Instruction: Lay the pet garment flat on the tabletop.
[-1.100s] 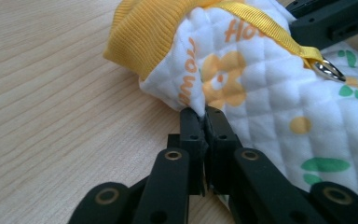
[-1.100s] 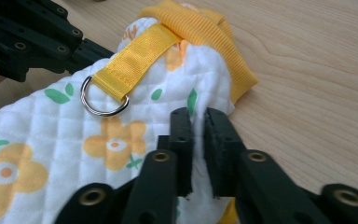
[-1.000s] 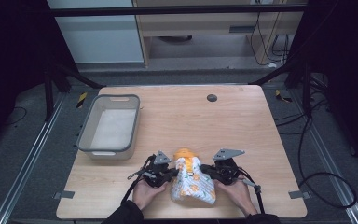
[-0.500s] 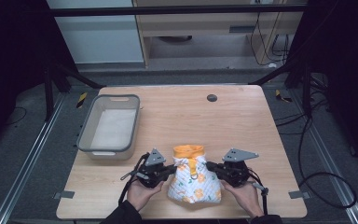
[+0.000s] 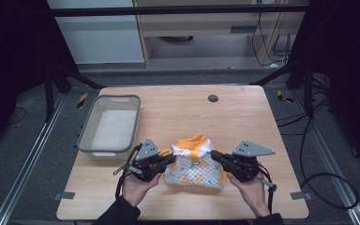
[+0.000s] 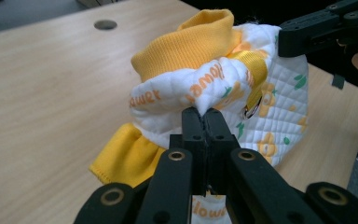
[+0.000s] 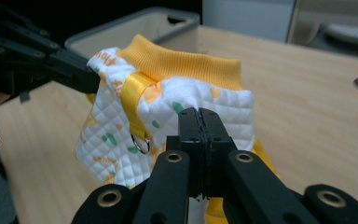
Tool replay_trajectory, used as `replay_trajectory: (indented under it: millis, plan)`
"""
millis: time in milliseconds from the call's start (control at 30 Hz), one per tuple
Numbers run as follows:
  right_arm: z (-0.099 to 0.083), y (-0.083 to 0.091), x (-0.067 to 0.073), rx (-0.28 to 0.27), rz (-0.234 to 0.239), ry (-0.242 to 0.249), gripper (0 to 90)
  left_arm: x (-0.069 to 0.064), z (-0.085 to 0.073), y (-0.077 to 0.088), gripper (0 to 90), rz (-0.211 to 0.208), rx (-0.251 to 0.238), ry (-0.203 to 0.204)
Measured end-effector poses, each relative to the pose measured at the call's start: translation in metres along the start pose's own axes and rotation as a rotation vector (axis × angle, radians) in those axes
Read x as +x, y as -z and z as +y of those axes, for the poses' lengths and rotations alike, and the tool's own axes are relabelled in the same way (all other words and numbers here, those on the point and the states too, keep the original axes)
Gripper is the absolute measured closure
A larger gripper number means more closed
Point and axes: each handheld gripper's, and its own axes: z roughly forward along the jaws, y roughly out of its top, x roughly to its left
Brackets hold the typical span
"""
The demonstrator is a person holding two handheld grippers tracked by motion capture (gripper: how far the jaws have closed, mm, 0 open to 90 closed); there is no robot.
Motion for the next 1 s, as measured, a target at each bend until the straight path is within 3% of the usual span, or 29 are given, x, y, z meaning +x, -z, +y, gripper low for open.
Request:
replay_trajectory:
  millis: [133, 200, 300, 333, 367, 400, 433, 500, 567, 700, 900, 1000]
  plan:
    - [0.017, -0.01, -0.006, -0.094, -0.069, -0.022, 89.1, 0.009, 0.023, -0.008, 88.8, 0.054, -0.038, 0.007]
    - [0.022, -0.02, -0.012, -0.115, -0.125, -0.036, 89.1, 0.017, 0.033, -0.018, 88.8, 0.091, -0.046, 0.013]
    - [0.028, -0.041, -0.025, -0.15, -0.237, -0.045, 88.7, 0.03, 0.044, -0.034, 88.1, 0.126, -0.085, 0.064]
    - [0.031, -0.057, -0.035, -0.154, -0.324, -0.042, 86.7, 0.035, 0.048, -0.041, 79.2, 0.156, -0.107, 0.074]
    - [0.031, -0.057, -0.035, -0.154, -0.324, -0.042, 86.7, 0.039, 0.05, -0.048, 79.2, 0.2, -0.115, 0.076]
    - [0.032, -0.069, -0.043, -0.115, -0.384, -0.03, 78.4, 0.041, 0.051, -0.052, 64.3, 0.226, -0.113, 0.081]
    - [0.032, -0.069, -0.043, -0.115, -0.384, -0.03, 78.4, 0.045, 0.051, -0.057, 64.3, 0.245, -0.101, 0.092]
    - [0.031, -0.075, -0.051, -0.073, -0.43, -0.038, 72.6, 0.051, 0.049, -0.063, 53.9, 0.273, -0.066, 0.106]
    - [0.029, -0.072, -0.057, -0.064, -0.433, -0.057, 68.4, 0.054, 0.042, -0.059, 48.2, 0.256, -0.058, 0.11]
    - [0.025, -0.052, -0.058, -0.058, -0.409, -0.025, 62.7, 0.057, 0.03, -0.045, 43.0, 0.24, -0.066, 0.116]
    - [0.016, -0.017, -0.054, -0.048, -0.336, -0.016, 54.1, 0.055, 0.008, -0.024, 37.6, 0.247, -0.016, 0.041]
    - [0.006, -0.004, -0.053, -0.031, -0.313, -0.015, 51.5, 0.056, -0.006, -0.019, 35.8, 0.251, 0.009, 0.028]
